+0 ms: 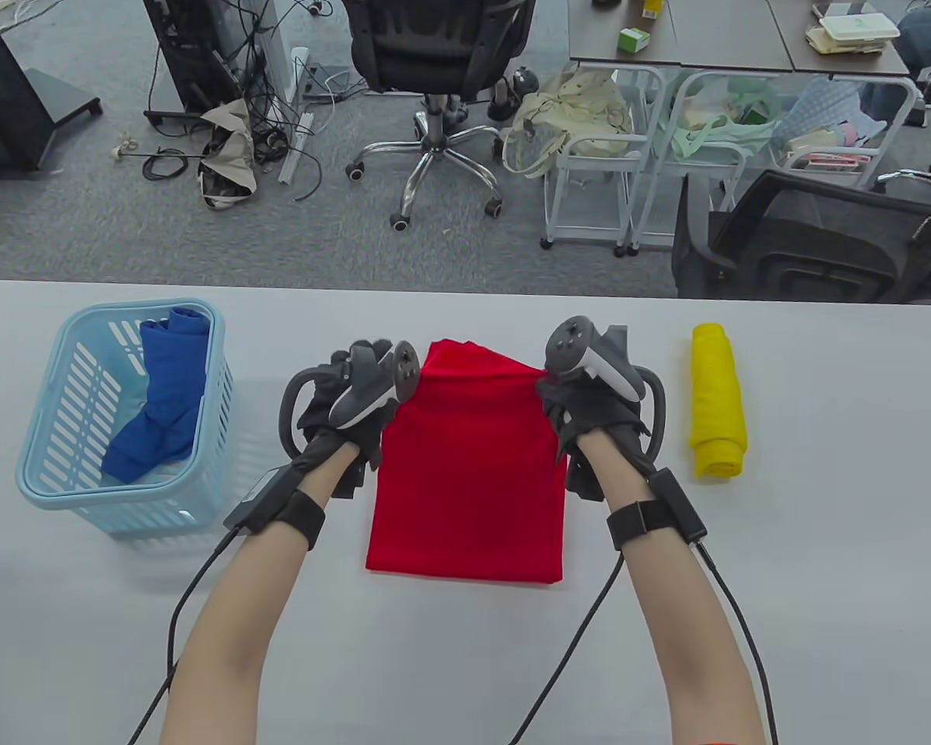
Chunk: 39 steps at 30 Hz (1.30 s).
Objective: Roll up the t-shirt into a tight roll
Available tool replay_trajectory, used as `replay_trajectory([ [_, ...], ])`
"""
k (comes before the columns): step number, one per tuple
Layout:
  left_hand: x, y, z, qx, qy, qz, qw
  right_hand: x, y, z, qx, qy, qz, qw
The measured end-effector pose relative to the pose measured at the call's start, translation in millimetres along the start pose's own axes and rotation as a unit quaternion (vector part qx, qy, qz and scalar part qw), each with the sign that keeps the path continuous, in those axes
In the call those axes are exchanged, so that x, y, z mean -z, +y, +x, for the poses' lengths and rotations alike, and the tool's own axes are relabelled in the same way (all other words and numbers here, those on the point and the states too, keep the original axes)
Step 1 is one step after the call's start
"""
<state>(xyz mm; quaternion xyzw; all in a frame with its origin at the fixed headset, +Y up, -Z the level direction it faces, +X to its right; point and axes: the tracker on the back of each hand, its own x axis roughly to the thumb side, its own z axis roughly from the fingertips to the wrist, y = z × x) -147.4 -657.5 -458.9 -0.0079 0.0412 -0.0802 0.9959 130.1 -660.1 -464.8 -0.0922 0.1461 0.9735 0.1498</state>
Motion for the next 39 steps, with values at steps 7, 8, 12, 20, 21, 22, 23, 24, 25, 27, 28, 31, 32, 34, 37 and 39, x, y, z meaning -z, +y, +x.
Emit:
replay_trajectory([
  [7, -39, -30, 15, 0.003, -0.132, -0.064, 0.989, -25, 39, -9, -0.099, -0.059, 0.031, 0.993],
  [8, -48, -42, 19, 0.011, -0.157, -0.086, 0.984, -33, 52, -9, -0.099, -0.096, 0.07, 0.988],
  [12, -81, -89, 27, 0.027, -0.232, -0.193, 0.953, -63, 108, -11, -0.151, -0.165, 0.168, 0.96],
  [20, -151, -118, 6, 0.079, -0.273, -0.248, 0.926, -117, 148, -45, -0.207, -0.182, 0.178, 0.945],
  [21, -157, -118, 4, 0.07, -0.278, -0.244, 0.927, -123, 145, -45, -0.215, -0.18, 0.188, 0.942],
  [22, -162, -117, 2, 0.059, -0.285, -0.236, 0.927, -129, 141, -44, -0.218, -0.182, 0.206, 0.937],
  [23, -164, -117, 1, 0.052, -0.285, -0.234, 0.928, -133, 137, -43, -0.213, -0.185, 0.212, 0.936],
  [24, -167, -117, 1, 0.041, -0.283, -0.237, 0.928, -139, 133, -41, -0.198, -0.191, 0.204, 0.939],
  [25, -168, -119, 1, 0.037, -0.283, -0.243, 0.927, -142, 131, -40, -0.19, -0.197, 0.193, 0.942],
  [27, -170, -122, 2, 0.055, -0.277, -0.253, 0.925, -151, 130, -37, -0.188, -0.208, 0.185, 0.942],
  [28, -172, -120, 0, 0.061, -0.283, -0.235, 0.928, -157, 129, -37, -0.192, -0.217, 0.177, 0.941],
  [31, -183, -106, -9, 0.02, -0.286, -0.209, 0.935, -179, 127, -46, -0.203, -0.24, 0.139, 0.939],
  [32, -187, -101, -12, -0.004, -0.289, -0.204, 0.935, -183, 126, -51, -0.205, -0.245, 0.133, 0.938],
  [34, -194, -96, -17, -0.049, -0.303, -0.179, 0.935, -187, 127, -59, -0.205, -0.249, 0.138, 0.937],
  [37, -204, -99, -19, -0.093, -0.31, -0.133, 0.937, -189, 132, -65, -0.203, -0.253, 0.121, 0.938],
  [39, -209, -102, -14, -0.027, -0.323, -0.093, 0.941, -189, 135, -61, -0.225, -0.261, 0.108, 0.932],
])
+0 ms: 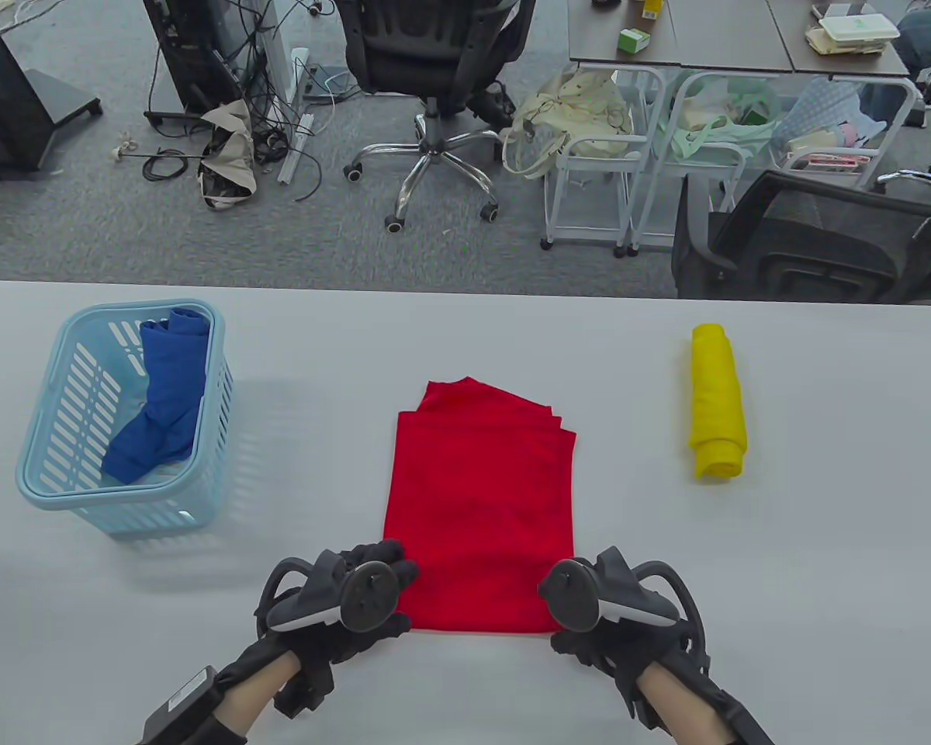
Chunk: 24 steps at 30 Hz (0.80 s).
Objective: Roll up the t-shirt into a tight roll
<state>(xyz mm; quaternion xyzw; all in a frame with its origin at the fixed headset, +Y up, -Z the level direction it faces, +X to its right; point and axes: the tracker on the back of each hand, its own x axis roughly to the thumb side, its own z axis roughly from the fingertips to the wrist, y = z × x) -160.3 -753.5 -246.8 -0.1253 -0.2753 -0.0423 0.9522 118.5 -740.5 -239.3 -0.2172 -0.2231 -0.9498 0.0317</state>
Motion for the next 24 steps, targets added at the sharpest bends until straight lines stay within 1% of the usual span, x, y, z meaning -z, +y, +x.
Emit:
replay_trajectory([
  [1, 1, -1, 1, 0.022, -0.002, 0.006, 1.0, 1, 1, 1, -0.005, -0.001, -0.002, 1.0],
  [2, 3, -4, 3, 0.056, -0.007, 0.006, 0.998, 3, 5, 3, -0.016, 0.002, 0.006, 1.0],
  [3, 5, -7, 4, 0.07, -0.006, 0.001, 0.998, 4, 8, 4, -0.022, 0.003, 0.016, 1.0],
  [6, 6, -5, 7, 0.083, -0.008, 0.005, 0.997, 7, 9, 5, -0.03, 0.009, 0.012, 0.999],
  [9, 5, -5, 10, 0.106, -0.006, 0.017, 0.994, 10, 9, 5, -0.028, 0.01, -0.009, 1.0],
  [12, 6, -4, 13, 0.151, -0.001, 0.047, 0.987, 13, 9, 2, -0.005, 0.004, -0.018, 1.0],
  [13, 6, -4, 12, 0.147, -0.003, 0.052, 0.988, 13, 8, 1, -0.001, 0.006, -0.02, 1.0],
  [16, 8, -1, 6, 0.104, 0.001, 0.048, 0.993, 12, 6, -1, 0.012, 0.005, -0.016, 1.0],
  [18, 5, 6, -1, 0.042, -0.01, 0.03, 0.999, 7, 1, -3, 0.036, -0.014, -0.01, 0.999],
  [19, 2, 10, -5, -0.02, -0.012, 0.009, 1.0, 2, -2, -6, 0.073, -0.036, -0.003, 0.997],
  [20, 0, 13, -9, -0.062, -0.012, -0.008, 0.998, -1, -5, -8, 0.098, -0.05, -0.001, 0.994],
  [21, -2, 16, -14, -0.115, -0.015, -0.02, 0.993, -5, -9, -11, 0.125, -0.058, -0.012, 0.99],
  [23, -1, 15, -21, -0.181, -0.013, -0.02, 0.983, -5, -13, -12, 0.118, -0.028, -0.026, 0.992],
  [24, 2, 13, -24, -0.167, 0.007, -0.016, 0.986, -1, -10, -12, 0.092, 0.006, -0.03, 0.995],
])
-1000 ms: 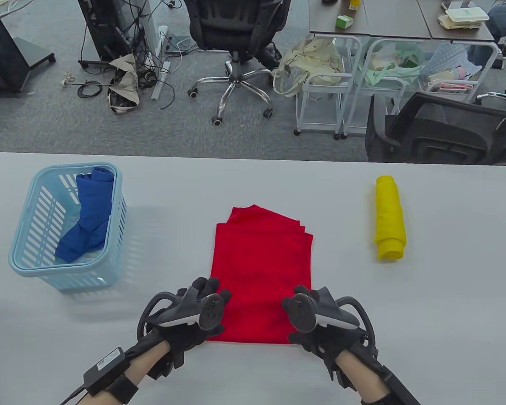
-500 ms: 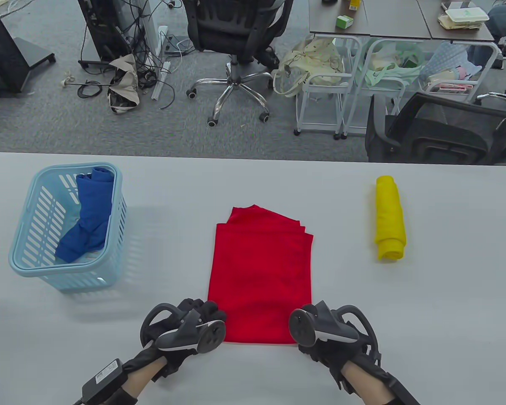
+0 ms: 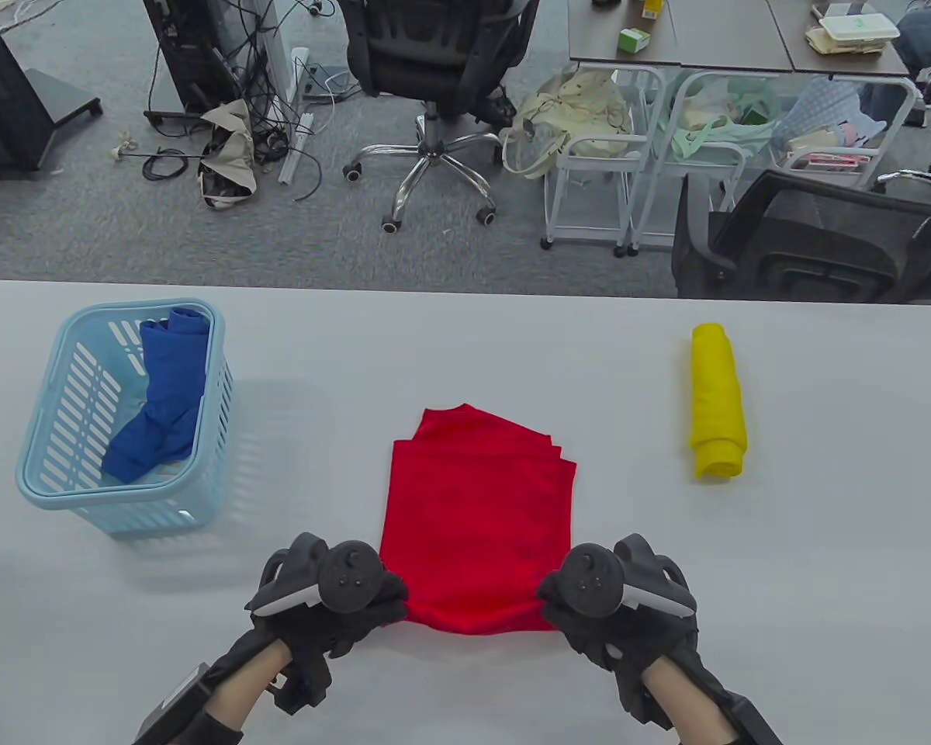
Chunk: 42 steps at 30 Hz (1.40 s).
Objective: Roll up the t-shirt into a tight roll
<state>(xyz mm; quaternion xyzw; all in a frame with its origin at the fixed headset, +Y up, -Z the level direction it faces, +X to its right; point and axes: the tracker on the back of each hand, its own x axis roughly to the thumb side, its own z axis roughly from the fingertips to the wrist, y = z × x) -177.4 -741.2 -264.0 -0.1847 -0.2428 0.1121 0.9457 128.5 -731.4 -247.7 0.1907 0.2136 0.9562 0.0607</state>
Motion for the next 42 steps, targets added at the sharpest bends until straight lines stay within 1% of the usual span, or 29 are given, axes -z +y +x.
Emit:
replay_trajectory([
  [1, 1, -1, -1, 0.026, 0.011, 0.007, 1.0, 3, 2, -1, -0.01, 0.01, 0.005, 1.0],
  [2, 3, -4, 0, 0.084, 0.026, 0.025, 0.996, 7, 8, -2, -0.018, 0.023, 0.018, 0.999],
  [3, 5, -7, 1, 0.147, 0.035, 0.044, 0.988, 13, 17, -4, -0.016, 0.032, 0.039, 0.999],
  [4, 6, -10, 4, 0.185, 0.045, 0.059, 0.98, 15, 20, -4, -0.011, 0.039, 0.047, 0.998],
  [5, 6, -11, 6, 0.223, 0.06, 0.077, 0.97, 14, 19, -3, -0.01, 0.052, 0.029, 0.998],
  [6, 4, -9, 10, 0.259, 0.062, 0.093, 0.959, 16, 18, -2, -0.013, 0.048, 0.036, 0.998],
  [7, 1, -7, 13, 0.268, 0.063, 0.105, 0.956, 15, 18, -2, -0.015, 0.05, 0.037, 0.998],
  [9, -7, -1, 21, 0.251, 0.053, 0.135, 0.957, 15, 19, -2, -0.016, 0.051, 0.033, 0.998],
  [10, -12, 3, 27, 0.228, 0.035, 0.15, 0.961, 15, 19, -2, -0.015, 0.05, 0.034, 0.998],
  [11, -15, 4, 33, 0.207, 0.009, 0.15, 0.967, 15, 19, -3, -0.011, 0.05, 0.035, 0.998],
  [13, -15, 0, 40, 0.181, -0.041, 0.116, 0.976, 15, 19, -4, -0.008, 0.05, 0.036, 0.998],
  [14, -13, -8, 42, 0.172, -0.054, 0.085, 0.98, 15, 19, -4, -0.008, 0.051, 0.035, 0.998],
  [15, -10, -15, 43, 0.174, -0.056, 0.063, 0.981, 14, 19, -3, -0.01, 0.055, 0.033, 0.998],
  [17, -3, -27, 40, 0.216, -0.047, 0.032, 0.975, 12, 17, -5, -0.031, 0.079, 0.022, 0.996],
  [18, -2, -30, 39, 0.24, -0.042, 0.036, 0.969, 8, 14, -6, -0.062, 0.104, 0.011, 0.993],
  [20, -1, -32, 39, 0.247, -0.042, 0.04, 0.967, 2, 8, -7, -0.087, 0.121, -0.016, 0.989],
  [21, -1, -32, 40, 0.241, -0.04, 0.038, 0.969, -2, 3, -4, -0.087, 0.107, -0.031, 0.99],
  [22, -1, -32, 39, 0.239, -0.039, 0.036, 0.97, -3, 0, -1, -0.077, 0.077, -0.039, 0.993],
  [23, 0, -32, 38, 0.238, -0.037, 0.035, 0.97, -5, -2, 3, -0.063, 0.045, -0.042, 0.996],
  [24, 1, -32, 36, 0.238, -0.034, 0.034, 0.97, -5, -2, 10, -0.041, -0.003, -0.043, 0.998],
  [25, 2, -33, 35, 0.237, -0.033, 0.031, 0.97, -4, 2, 18, -0.035, -0.039, -0.033, 0.998],
  [27, 4, -33, 34, 0.234, -0.036, 0.028, 0.971, 1, 14, 27, -0.069, -0.05, -0.005, 0.996],
  [29, 5, -31, 34, 0.234, -0.038, 0.026, 0.971, 9, 32, 32, -0.136, -0.03, 0.051, 0.989],
  [30, 5, -31, 34, 0.238, -0.035, 0.026, 0.97, 8, 31, 36, -0.164, -0.027, 0.02, 0.986],
  [33, 4, -31, 33, 0.264, -0.028, 0.034, 0.964, 10, 29, 34, -0.14, -0.031, 0.008, 0.99],
  [36, 5, -31, 32, 0.267, -0.025, 0.04, 0.963, 12, 26, 31, -0.128, -0.028, 0.002, 0.991],
  [39, 6, -28, 33, 0.271, -0.027, 0.061, 0.96, 13, 21, 26, -0.105, -0.022, -0.003, 0.994],
  [40, 5, -25, 33, 0.26, -0.03, 0.072, 0.962, 13, 20, 24, -0.092, -0.023, -0.002, 0.995],
  [42, 5, -21, 30, 0.218, -0.033, 0.067, 0.973, 12, 17, 19, -0.06, -0.025, 0.005, 0.998],
])
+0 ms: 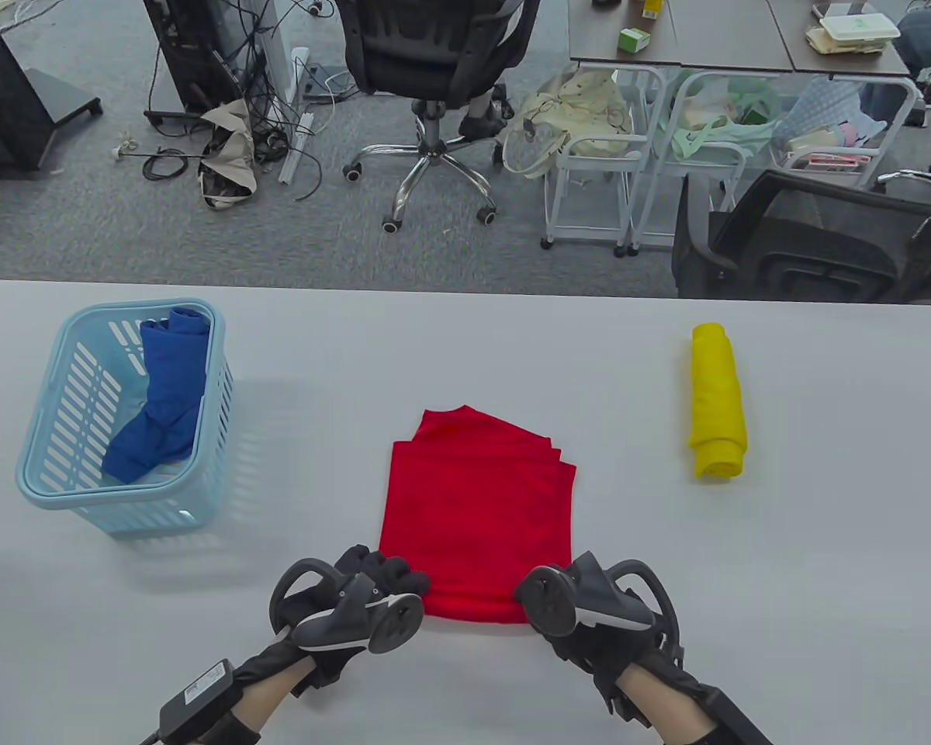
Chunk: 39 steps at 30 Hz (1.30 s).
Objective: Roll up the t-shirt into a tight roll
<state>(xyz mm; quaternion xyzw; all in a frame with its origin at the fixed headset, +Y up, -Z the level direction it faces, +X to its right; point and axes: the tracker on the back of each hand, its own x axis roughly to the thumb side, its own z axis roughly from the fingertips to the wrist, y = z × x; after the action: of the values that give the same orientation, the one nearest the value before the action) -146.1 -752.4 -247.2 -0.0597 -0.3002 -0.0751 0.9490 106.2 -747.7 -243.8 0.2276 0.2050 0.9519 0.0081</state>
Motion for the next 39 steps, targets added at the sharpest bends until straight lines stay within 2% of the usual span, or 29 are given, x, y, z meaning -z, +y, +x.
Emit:
replay_trajectory([
  [4, 1, -1, -19, -0.122, 0.013, -0.022, 0.992, 1, 3, -17, 0.11, 0.008, 0.016, 0.994],
  [10, 6, -5, -36, -0.152, 0.047, -0.027, 0.987, 6, 5, -22, 0.118, 0.065, 0.011, 0.991],
  [15, 4, -5, -42, -0.089, 0.085, -0.012, 0.992, 7, 6, -26, 0.131, 0.062, 0.016, 0.989],
  [19, -3, 3, -37, 0.03, 0.112, 0.037, 0.993, 7, 5, -26, 0.132, 0.062, 0.016, 0.989],
  [22, -10, 17, -22, 0.107, 0.087, 0.083, 0.987, 7, 6, -26, 0.132, 0.062, 0.016, 0.989],
  [24, -14, 21, -9, 0.083, 0.038, 0.092, 0.992, 7, 5, -26, 0.133, 0.063, 0.016, 0.989],
  [26, -14, 18, 2, 0.051, 0.006, 0.082, 0.995, 7, 5, -26, 0.134, 0.064, 0.016, 0.989],
  [27, -13, 14, 8, 0.041, -0.012, 0.061, 0.997, 7, 5, -26, 0.134, 0.064, 0.016, 0.989],
  [30, -7, 0, 15, 0.073, -0.023, 0.019, 0.997, 5, 4, -27, 0.128, 0.072, 0.012, 0.989],
  [33, -5, -4, 14, 0.111, -0.019, 0.014, 0.994, -7, -5, -27, 0.009, 0.179, -0.05, 0.983],
  [35, -5, -6, 13, 0.089, -0.017, 0.006, 0.996, -15, -12, -23, -0.031, 0.199, -0.086, 0.976],
  [36, -5, -6, 13, 0.09, -0.016, 0.008, 0.996, -17, -15, -21, -0.038, 0.19, -0.095, 0.976],
  [39, -4, -5, 14, 0.097, -0.014, 0.01, 0.995, -22, -21, -4, -0.029, 0.081, -0.11, 0.99],
])
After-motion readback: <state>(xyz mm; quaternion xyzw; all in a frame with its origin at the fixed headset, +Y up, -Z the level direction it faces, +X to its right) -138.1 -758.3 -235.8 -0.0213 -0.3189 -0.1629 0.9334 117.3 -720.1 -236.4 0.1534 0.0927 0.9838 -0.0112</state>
